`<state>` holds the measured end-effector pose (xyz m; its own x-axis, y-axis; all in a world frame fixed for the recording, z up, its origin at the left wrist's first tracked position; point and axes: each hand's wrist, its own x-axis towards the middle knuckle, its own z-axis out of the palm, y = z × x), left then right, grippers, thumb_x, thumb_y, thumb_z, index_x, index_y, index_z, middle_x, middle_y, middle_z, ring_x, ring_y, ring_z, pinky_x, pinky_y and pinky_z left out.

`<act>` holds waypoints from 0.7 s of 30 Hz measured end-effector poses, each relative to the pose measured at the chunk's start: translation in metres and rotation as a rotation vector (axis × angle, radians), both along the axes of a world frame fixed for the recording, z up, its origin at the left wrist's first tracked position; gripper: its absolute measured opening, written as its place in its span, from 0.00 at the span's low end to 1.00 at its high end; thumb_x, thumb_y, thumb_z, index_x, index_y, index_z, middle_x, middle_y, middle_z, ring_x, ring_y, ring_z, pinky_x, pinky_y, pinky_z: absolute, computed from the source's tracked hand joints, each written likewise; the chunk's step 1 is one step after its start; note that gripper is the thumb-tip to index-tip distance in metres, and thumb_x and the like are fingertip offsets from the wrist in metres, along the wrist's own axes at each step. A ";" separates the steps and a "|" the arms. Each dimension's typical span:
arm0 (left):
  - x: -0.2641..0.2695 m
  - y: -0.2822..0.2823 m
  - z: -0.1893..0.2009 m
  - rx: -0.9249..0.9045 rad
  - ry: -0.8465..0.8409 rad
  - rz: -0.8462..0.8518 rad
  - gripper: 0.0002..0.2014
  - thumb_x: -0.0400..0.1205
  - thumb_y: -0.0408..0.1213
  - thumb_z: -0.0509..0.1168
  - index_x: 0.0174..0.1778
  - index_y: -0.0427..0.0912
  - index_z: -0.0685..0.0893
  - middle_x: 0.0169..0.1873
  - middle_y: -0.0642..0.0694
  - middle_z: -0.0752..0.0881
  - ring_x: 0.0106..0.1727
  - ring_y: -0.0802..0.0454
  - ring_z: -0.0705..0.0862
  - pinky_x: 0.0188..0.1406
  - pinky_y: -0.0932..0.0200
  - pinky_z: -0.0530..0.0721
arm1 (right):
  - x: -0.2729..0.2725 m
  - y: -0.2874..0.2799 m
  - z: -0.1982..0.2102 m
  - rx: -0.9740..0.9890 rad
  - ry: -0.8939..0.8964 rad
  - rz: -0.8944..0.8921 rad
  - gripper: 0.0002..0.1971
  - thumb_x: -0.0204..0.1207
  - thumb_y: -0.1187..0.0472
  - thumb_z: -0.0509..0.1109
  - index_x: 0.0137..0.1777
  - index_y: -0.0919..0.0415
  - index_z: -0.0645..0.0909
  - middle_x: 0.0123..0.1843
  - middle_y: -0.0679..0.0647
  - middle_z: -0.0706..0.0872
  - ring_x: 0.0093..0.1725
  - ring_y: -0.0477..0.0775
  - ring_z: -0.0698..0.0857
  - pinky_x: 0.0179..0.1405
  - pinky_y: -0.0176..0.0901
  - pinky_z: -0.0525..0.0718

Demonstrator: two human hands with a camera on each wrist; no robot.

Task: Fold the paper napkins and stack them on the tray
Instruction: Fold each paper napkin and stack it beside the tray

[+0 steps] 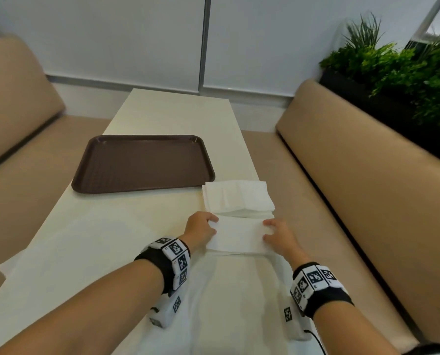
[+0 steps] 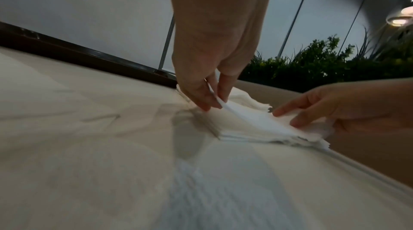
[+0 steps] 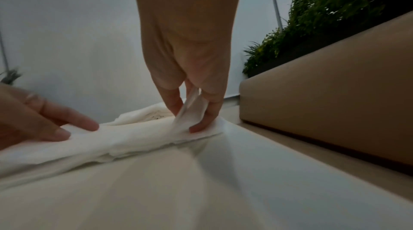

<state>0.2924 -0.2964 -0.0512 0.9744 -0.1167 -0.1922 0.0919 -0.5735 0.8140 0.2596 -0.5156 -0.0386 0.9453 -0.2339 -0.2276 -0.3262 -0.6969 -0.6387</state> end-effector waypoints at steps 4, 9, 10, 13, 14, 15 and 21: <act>0.000 -0.004 -0.010 0.092 -0.005 -0.031 0.19 0.77 0.22 0.67 0.64 0.36 0.82 0.66 0.40 0.81 0.66 0.44 0.80 0.64 0.62 0.74 | 0.004 0.005 -0.005 -0.118 0.033 0.069 0.24 0.77 0.73 0.63 0.74 0.64 0.71 0.74 0.57 0.70 0.67 0.62 0.77 0.62 0.44 0.75; -0.006 -0.009 -0.019 0.268 -0.076 -0.086 0.18 0.81 0.26 0.63 0.68 0.36 0.78 0.69 0.39 0.76 0.69 0.43 0.75 0.63 0.65 0.70 | 0.003 0.007 -0.011 -0.272 0.024 0.082 0.19 0.78 0.72 0.60 0.68 0.65 0.78 0.66 0.59 0.70 0.64 0.61 0.74 0.60 0.43 0.73; -0.009 -0.009 -0.016 0.280 -0.075 -0.095 0.18 0.82 0.27 0.63 0.69 0.37 0.77 0.69 0.39 0.73 0.70 0.43 0.74 0.63 0.63 0.70 | 0.001 0.009 -0.011 -0.337 0.037 0.071 0.20 0.79 0.69 0.60 0.69 0.60 0.77 0.67 0.57 0.68 0.66 0.60 0.70 0.62 0.45 0.71; -0.019 0.000 0.002 0.267 -0.025 -0.101 0.19 0.82 0.34 0.66 0.70 0.43 0.77 0.66 0.40 0.68 0.68 0.42 0.72 0.67 0.56 0.74 | -0.008 0.011 -0.003 -0.592 0.183 0.078 0.24 0.82 0.59 0.56 0.76 0.38 0.66 0.78 0.56 0.57 0.75 0.61 0.58 0.70 0.58 0.62; -0.023 0.008 0.011 0.223 -0.011 -0.098 0.18 0.81 0.36 0.67 0.67 0.45 0.79 0.64 0.42 0.69 0.66 0.43 0.74 0.64 0.57 0.76 | -0.010 0.011 0.001 -0.594 0.227 0.080 0.25 0.83 0.57 0.55 0.78 0.35 0.61 0.81 0.58 0.51 0.78 0.64 0.54 0.73 0.62 0.59; -0.029 0.020 0.021 0.172 -0.002 -0.102 0.16 0.80 0.37 0.68 0.64 0.46 0.81 0.60 0.43 0.72 0.61 0.45 0.77 0.58 0.59 0.78 | -0.011 0.012 0.005 -0.572 0.248 0.080 0.26 0.83 0.55 0.55 0.79 0.35 0.57 0.83 0.59 0.46 0.80 0.66 0.49 0.76 0.65 0.54; -0.113 0.145 0.064 -0.098 -0.013 0.008 0.06 0.81 0.41 0.67 0.51 0.51 0.87 0.46 0.53 0.84 0.37 0.57 0.80 0.38 0.67 0.78 | -0.022 0.069 0.048 -0.484 0.001 0.234 0.26 0.81 0.46 0.62 0.78 0.44 0.64 0.80 0.56 0.57 0.79 0.64 0.56 0.76 0.65 0.60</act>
<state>0.1791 -0.1515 0.0128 0.9777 -0.1269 -0.1675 0.0849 -0.4906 0.8673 0.2378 -0.4469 0.0089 0.9846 -0.0950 -0.1468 -0.1269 -0.9658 -0.2262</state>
